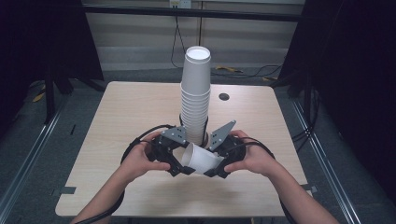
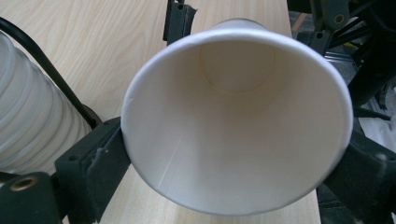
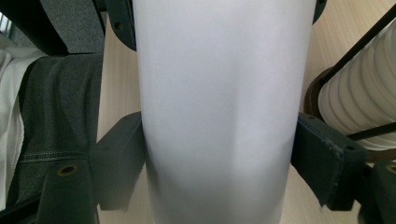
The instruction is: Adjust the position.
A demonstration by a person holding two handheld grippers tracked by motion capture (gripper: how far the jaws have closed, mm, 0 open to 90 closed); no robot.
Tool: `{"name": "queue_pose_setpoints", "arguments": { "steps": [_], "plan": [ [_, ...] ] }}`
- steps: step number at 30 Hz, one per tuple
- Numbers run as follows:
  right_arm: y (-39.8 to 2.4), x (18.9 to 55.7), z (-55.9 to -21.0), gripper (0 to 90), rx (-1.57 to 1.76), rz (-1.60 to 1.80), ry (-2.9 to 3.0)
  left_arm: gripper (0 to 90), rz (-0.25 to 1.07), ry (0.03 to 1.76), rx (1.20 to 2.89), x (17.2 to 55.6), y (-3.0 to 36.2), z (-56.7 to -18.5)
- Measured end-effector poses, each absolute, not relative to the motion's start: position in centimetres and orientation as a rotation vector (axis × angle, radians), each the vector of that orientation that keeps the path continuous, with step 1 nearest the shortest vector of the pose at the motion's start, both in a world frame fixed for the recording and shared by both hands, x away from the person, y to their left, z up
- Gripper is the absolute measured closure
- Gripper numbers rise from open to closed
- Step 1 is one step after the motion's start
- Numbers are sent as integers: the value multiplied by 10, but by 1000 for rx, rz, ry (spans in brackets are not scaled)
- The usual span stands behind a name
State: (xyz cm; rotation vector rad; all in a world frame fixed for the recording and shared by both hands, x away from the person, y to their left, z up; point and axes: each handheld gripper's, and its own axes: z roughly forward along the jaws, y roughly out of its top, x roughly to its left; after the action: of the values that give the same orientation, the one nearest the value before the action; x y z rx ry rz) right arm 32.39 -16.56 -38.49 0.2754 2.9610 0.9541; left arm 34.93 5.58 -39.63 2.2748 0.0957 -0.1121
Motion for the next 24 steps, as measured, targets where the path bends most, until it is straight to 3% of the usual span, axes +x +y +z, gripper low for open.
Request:
{"name": "queue_pose_setpoints", "arguments": {
  "steps": [24],
  "plan": [
    [-163, 325, -387, 223, 295, 917, 2967, 94, -76, 94, 2267, 348, 52, -392]
  ]
}}
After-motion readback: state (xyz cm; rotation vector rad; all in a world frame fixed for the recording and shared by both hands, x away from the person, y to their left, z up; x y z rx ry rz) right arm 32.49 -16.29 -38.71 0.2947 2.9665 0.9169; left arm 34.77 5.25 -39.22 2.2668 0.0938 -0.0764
